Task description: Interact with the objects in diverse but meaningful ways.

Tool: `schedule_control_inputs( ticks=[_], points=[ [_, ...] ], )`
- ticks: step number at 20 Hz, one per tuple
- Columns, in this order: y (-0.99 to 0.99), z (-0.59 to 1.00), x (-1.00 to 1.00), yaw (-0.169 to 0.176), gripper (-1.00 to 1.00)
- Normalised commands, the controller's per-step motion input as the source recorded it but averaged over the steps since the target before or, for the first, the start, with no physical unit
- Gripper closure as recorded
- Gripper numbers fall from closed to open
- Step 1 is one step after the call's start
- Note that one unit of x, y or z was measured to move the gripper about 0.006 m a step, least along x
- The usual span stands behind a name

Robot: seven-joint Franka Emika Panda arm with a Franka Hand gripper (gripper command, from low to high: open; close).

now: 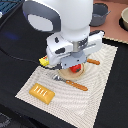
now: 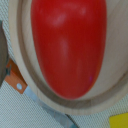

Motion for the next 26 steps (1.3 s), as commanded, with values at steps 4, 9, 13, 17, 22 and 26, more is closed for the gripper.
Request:
schedule_control_inputs(
  ticks=[4, 9, 13, 17, 22, 26],
  points=[
    [0.18, -0.27, 0.29, -0.035, -1.0],
    [0.15, -0.33, 0.21, -0.032, 1.0],
    [0.11, -0.34, 0.12, -0.025, 1.0],
    [0.11, -0.31, 0.13, -0.019, 1.0],
    [0.13, -0.29, 0.16, -0.015, 1.0],
    [0.14, -0.19, 0.22, -0.011, 1.0]
  ],
)
